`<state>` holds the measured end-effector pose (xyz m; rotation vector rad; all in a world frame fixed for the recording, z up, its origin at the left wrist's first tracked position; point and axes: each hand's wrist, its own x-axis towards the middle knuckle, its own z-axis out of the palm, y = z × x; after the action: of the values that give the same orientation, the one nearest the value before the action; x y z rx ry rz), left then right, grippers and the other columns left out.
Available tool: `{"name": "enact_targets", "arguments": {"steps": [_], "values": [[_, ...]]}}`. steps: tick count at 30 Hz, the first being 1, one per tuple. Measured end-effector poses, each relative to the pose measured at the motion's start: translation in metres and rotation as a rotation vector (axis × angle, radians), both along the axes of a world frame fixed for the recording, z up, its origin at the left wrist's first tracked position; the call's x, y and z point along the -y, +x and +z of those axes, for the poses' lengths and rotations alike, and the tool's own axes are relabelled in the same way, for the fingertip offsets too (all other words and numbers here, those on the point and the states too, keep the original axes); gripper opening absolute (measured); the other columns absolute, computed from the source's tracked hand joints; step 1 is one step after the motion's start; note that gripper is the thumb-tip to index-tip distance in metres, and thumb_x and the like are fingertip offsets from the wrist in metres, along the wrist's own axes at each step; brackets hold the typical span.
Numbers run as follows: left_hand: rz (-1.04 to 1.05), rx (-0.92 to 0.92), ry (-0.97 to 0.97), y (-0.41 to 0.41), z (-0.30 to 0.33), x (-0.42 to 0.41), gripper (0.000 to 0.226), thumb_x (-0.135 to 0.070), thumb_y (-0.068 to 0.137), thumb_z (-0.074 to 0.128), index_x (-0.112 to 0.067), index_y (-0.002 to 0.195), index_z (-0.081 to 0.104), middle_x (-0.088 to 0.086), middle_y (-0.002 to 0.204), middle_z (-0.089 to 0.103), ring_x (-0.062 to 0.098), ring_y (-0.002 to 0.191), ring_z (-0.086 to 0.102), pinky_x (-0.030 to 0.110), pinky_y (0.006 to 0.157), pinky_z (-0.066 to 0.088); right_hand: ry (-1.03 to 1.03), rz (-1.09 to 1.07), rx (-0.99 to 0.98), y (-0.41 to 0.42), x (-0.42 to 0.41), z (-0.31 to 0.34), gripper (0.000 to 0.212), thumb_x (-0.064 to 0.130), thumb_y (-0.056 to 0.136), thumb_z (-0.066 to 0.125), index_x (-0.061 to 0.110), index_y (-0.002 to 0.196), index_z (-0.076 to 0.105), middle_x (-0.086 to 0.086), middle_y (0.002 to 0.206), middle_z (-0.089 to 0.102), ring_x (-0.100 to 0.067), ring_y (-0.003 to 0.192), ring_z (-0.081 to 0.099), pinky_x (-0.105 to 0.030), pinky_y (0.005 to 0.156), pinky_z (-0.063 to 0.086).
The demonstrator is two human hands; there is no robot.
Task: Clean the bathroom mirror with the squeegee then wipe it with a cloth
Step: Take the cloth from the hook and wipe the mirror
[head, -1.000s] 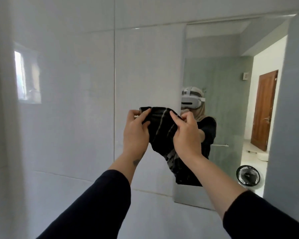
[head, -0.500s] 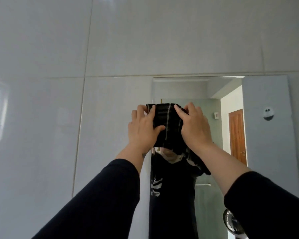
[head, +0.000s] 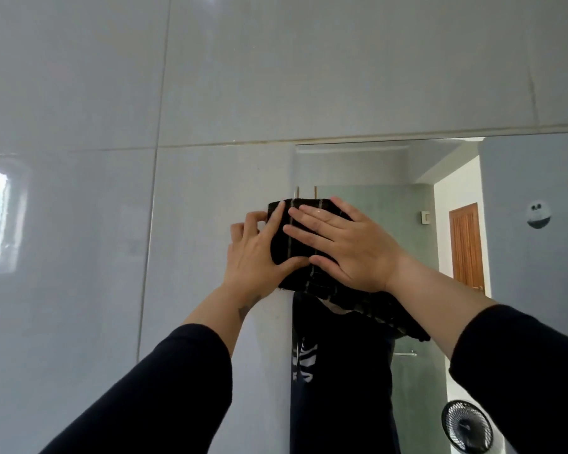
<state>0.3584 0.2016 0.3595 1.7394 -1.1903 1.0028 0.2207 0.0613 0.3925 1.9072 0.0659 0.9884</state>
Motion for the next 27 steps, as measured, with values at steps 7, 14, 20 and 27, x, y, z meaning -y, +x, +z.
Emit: {"name": "enact_targets", "arguments": {"steps": [7, 14, 20, 27], "values": [[0.049, 0.021, -0.136, 0.001, -0.020, -0.005, 0.073, -0.051, 0.091, 0.045, -0.036, 0.150, 0.004, -0.003, 0.144, 0.024, 0.020, 0.126, 0.031, 0.045, 0.099, 0.041, 0.140, -0.027, 0.210, 0.015, -0.015, 0.008, 0.058, 0.067, 0.090, 0.022, 0.047, 0.145, 0.025, -0.013, 0.160, 0.009, -0.026, 0.148, 0.008, -0.059, 0.115, 0.000], [0.035, -0.066, -0.189, -0.030, -0.021, 0.010, 0.066, -0.047, 0.097, 0.027, -0.024, 0.151, -0.004, 0.000, 0.159, 0.001, 0.021, 0.145, 0.010, 0.048, 0.117, 0.019, 0.225, -0.075, 0.385, 0.031, -0.023, 0.027, 0.061, 0.059, 0.091, 0.023, 0.035, 0.147, 0.028, -0.002, 0.160, 0.015, -0.032, 0.147, 0.009, -0.059, 0.115, -0.005], [0.095, -0.040, -0.110, -0.055, -0.018, 0.029, 0.064, -0.043, 0.096, 0.027, -0.020, 0.150, 0.003, 0.003, 0.160, -0.001, 0.023, 0.146, 0.007, 0.051, 0.117, 0.015, 0.312, -0.142, 0.520, -0.010, 0.009, 0.032, 0.060, 0.054, 0.094, 0.019, 0.032, 0.150, 0.016, -0.006, 0.161, 0.008, -0.033, 0.147, 0.004, -0.059, 0.114, -0.007], [0.139, -0.155, -0.043, -0.062, -0.016, 0.040, 0.067, -0.048, 0.095, 0.027, -0.019, 0.150, 0.001, 0.004, 0.160, 0.004, 0.025, 0.145, 0.012, 0.051, 0.115, 0.022, 0.409, -0.241, 0.602, -0.085, 0.062, 0.027, 0.063, 0.052, 0.093, 0.012, 0.028, 0.151, 0.011, -0.011, 0.160, 0.004, -0.035, 0.146, 0.003, -0.058, 0.114, -0.005]]}}
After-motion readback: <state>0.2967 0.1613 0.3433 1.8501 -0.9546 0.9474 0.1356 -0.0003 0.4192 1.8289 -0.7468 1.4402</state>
